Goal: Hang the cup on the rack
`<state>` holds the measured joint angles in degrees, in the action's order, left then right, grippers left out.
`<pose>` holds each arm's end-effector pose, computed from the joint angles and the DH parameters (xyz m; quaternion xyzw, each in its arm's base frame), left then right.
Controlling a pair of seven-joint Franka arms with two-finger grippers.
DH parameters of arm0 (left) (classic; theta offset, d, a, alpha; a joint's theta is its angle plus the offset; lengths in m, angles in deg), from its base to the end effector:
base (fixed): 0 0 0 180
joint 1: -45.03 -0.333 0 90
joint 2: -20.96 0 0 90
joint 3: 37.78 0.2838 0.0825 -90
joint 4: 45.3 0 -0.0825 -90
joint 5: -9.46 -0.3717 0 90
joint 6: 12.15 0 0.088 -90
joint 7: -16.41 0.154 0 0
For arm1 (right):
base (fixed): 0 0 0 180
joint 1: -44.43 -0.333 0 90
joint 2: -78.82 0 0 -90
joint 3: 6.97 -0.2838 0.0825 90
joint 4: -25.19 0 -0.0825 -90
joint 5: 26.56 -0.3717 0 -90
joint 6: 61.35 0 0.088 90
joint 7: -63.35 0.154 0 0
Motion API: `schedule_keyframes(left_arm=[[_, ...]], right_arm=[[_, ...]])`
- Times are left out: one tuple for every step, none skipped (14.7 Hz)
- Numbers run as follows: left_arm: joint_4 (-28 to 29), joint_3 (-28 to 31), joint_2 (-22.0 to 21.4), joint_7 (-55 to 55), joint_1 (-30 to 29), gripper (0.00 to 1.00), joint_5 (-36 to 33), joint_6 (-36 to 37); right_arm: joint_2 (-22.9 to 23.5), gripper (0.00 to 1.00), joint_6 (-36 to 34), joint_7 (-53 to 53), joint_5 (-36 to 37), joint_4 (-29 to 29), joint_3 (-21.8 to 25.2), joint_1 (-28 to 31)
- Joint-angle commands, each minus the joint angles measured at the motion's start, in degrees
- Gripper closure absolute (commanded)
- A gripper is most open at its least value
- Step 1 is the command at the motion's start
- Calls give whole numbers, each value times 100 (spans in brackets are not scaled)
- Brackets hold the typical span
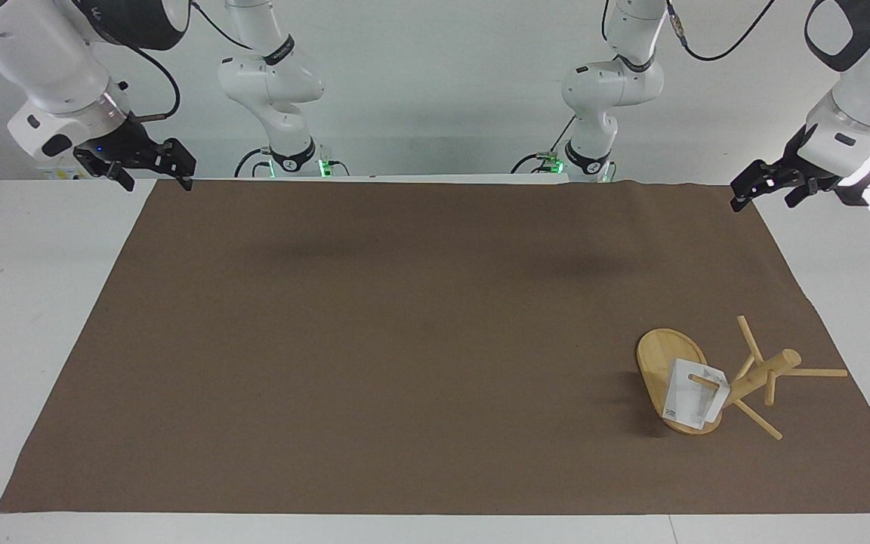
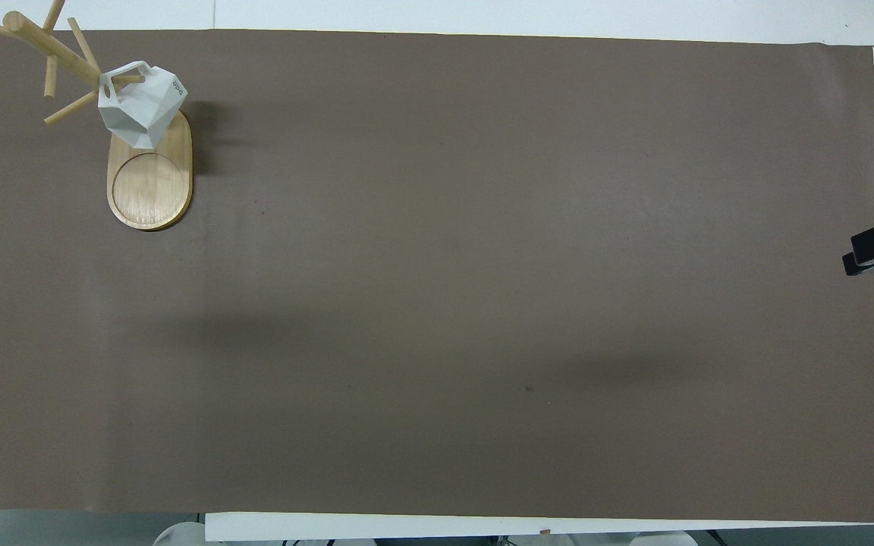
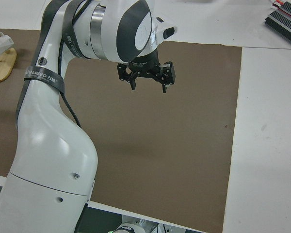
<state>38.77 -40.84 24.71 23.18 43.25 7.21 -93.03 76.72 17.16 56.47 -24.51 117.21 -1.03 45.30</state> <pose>0.5379 -0.0047 0.5440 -0.9957 0.0682 0.0613 0.0149 0.4951 -0.0659 0.5343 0.9949 -0.0010 -0.1007 0.0039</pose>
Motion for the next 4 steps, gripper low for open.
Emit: schedule_keyframes(left_arm=[[-496, 16, 275, 193, 291, 0, -21, 300], [-506, 16, 302, 193, 309, 0, -21, 309], [-506, 8, 302, 193, 318, 0, -21, 301], [-506, 16, 302, 193, 344, 0, -21, 292]], right_arm=[[-53, 0, 32, 82, 68, 88, 4, -34], [-53, 0, 32, 82, 68, 88, 4, -34], [-53, 0, 32, 82, 68, 88, 4, -34], [-53, 0, 32, 82, 68, 88, 4, -34]])
